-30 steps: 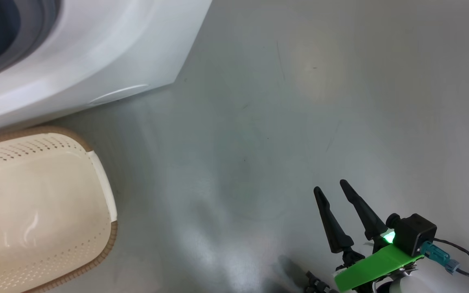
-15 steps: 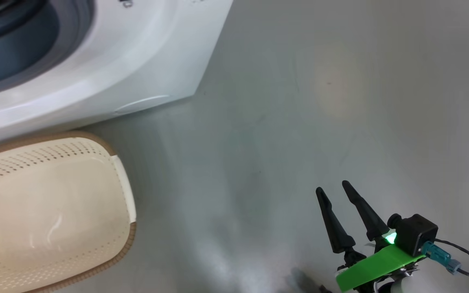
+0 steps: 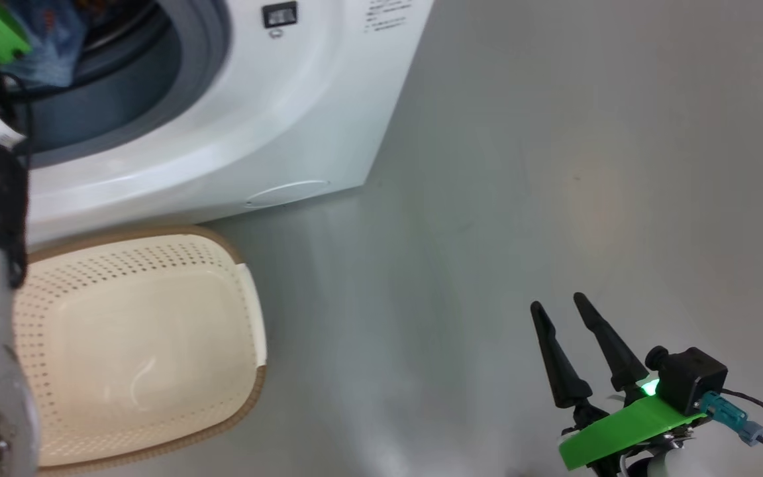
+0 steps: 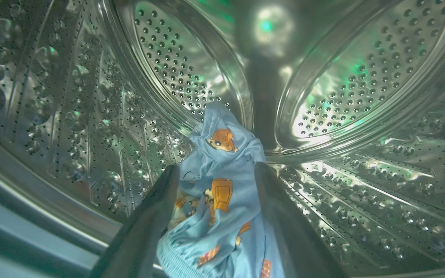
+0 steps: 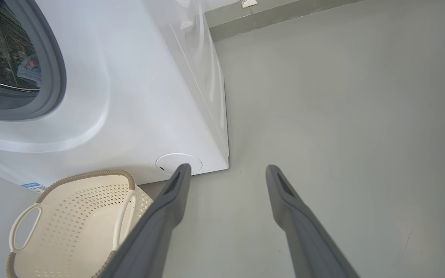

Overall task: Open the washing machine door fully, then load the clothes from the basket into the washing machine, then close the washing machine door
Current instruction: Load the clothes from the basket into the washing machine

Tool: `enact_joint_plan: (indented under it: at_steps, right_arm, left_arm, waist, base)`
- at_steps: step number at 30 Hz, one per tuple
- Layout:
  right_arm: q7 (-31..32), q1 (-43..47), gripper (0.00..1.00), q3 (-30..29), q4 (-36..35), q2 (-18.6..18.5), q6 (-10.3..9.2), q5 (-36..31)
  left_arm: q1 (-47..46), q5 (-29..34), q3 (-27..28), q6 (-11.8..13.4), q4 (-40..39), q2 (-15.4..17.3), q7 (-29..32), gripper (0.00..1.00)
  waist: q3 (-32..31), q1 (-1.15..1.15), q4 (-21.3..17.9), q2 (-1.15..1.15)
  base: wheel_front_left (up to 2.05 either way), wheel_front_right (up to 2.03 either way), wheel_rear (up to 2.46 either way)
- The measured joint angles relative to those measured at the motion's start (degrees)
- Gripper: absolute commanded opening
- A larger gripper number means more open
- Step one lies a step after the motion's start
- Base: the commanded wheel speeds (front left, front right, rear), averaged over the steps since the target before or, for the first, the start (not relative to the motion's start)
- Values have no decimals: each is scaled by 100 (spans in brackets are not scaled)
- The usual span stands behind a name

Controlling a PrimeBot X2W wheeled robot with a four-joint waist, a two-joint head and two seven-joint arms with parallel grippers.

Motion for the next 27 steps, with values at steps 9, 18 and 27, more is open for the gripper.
enact_joint_plan:
  at_steps: [9, 18, 27]
  right_arm:
    - [0, 2, 100, -416, -46, -56, 0, -47]
    - [0, 191, 100, -536, -112, -53, 0, -75]
    - [0, 214, 100, -614, -160, -89, 0, -114]
  left_arm:
    - [1328, -101, -234, -583, -971, -681, -45, 100]
    - [3112, -190, -572, -805, -2694, -784, -46, 100]
    - [4905, -509, -1109, -439, -4519, -783, -45, 100]
  waist:
    - [-383, 0, 759, 0]
    - [-633, 0, 1051, 0]
    - [-802, 0, 1215, 0]
  base:
    - [0, 0, 0]
    - [0, 0, 0]
    - [0, 0, 0]
